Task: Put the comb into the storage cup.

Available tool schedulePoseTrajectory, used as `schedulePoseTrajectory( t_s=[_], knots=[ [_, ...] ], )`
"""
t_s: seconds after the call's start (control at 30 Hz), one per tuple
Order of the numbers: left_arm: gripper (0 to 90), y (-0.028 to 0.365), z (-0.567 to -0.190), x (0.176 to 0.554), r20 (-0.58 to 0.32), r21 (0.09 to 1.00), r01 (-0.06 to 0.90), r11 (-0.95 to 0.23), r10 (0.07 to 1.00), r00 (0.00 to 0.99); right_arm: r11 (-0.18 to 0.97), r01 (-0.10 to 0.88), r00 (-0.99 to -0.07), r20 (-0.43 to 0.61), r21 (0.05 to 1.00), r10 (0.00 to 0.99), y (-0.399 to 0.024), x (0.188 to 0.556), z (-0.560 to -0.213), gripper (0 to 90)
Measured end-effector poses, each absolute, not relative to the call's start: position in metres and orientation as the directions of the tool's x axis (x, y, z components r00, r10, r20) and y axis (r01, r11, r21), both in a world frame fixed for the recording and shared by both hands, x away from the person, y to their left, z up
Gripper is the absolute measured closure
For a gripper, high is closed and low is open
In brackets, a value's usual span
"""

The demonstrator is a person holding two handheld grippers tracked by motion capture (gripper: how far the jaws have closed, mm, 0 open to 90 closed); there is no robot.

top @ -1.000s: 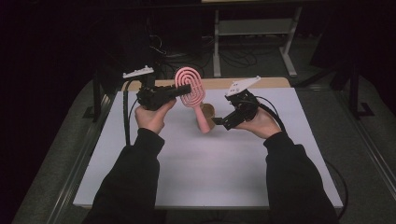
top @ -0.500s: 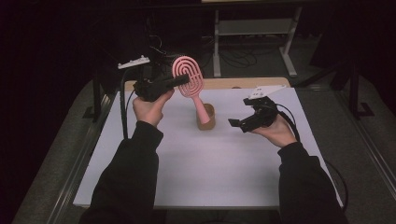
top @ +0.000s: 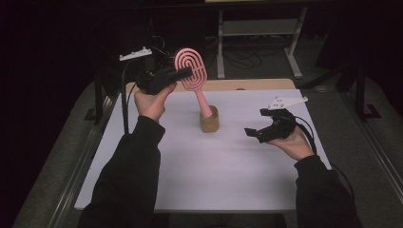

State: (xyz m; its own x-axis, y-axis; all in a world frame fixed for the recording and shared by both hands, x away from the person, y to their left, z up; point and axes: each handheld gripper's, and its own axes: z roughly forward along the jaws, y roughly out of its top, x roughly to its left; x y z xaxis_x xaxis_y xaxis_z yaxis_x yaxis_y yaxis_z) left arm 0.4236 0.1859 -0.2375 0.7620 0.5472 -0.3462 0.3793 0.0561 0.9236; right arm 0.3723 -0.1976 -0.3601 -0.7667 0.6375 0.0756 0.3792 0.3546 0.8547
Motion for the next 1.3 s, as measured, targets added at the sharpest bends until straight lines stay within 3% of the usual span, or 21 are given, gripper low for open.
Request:
schedulePoseTrajectory(
  t_s=[0.57, 1.3],
  knots=[
    [65.0, 0.185, -0.230, 0.436, -0.307, 0.941, 0.333, 0.053, 0.546, 0.779, 0.292, 0.415, -0.732, 0.126, 0.862, 0.670, -0.226, 0.358, -0.381, 0.0],
    [64.9, 0.171, -0.248, 0.455, -0.253, 0.953, 0.302, 0.000, 0.542, 0.801, 0.215, 0.434, -0.673, 0.157, 0.875, 0.723, -0.263, 0.328, -0.403, 0.0]
  ],
)
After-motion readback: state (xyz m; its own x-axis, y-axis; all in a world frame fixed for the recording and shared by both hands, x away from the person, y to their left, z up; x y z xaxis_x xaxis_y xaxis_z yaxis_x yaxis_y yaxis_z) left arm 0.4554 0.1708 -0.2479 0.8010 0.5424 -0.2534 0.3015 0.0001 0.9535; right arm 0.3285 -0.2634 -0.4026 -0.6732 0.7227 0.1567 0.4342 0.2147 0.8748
